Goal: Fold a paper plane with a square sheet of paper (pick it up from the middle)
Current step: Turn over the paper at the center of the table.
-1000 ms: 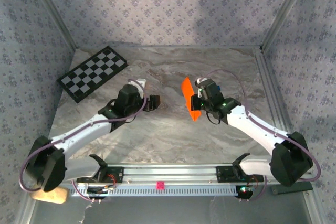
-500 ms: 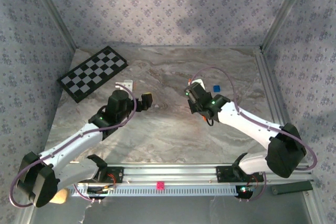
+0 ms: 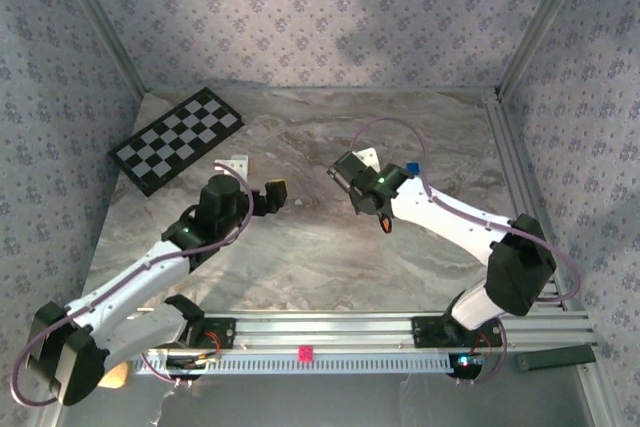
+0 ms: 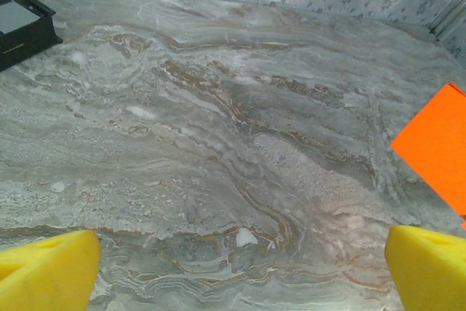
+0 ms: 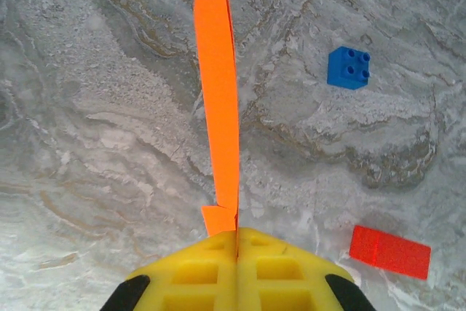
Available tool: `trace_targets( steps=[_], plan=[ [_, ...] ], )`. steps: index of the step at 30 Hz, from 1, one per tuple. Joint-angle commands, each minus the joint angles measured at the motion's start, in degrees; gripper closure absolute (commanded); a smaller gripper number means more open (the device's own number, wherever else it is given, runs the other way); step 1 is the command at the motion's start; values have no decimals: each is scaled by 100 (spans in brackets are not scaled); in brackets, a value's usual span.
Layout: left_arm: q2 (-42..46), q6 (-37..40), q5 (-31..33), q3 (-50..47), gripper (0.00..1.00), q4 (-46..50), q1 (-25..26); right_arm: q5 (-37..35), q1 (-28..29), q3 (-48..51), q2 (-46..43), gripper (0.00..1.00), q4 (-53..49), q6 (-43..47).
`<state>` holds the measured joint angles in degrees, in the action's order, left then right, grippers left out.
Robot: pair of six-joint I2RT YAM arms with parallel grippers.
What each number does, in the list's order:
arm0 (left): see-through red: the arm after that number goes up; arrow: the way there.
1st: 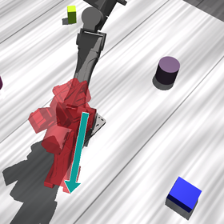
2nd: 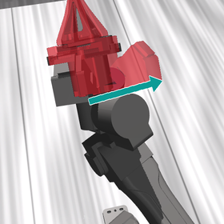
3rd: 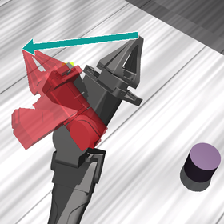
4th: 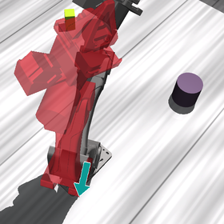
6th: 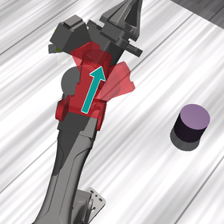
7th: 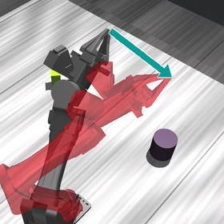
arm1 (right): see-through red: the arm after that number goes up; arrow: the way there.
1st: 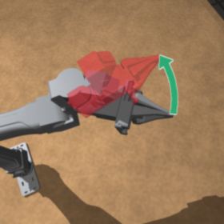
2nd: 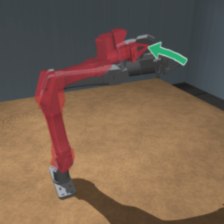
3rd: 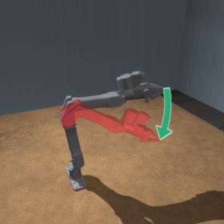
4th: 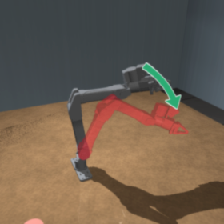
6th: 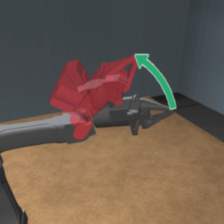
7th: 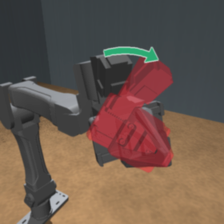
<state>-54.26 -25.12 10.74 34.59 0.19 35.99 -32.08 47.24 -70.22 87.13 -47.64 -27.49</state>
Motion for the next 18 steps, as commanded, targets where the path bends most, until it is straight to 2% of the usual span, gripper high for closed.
trace_targets(
  steps=[1, 13, 18],
  plan=[
    [205, -18, 24, -62, 0, 230, -74, -128, 142, -97, 40, 95, -756, -613],
    [248, -36, -30, 1, 0, 350, -112, 70, 159, -24, -287, 95, -732, -751],
    [293, -37, -23, -134, 1, 273, -145, -7, 139, 7, -276, 94, -530, -545]
  ],
)
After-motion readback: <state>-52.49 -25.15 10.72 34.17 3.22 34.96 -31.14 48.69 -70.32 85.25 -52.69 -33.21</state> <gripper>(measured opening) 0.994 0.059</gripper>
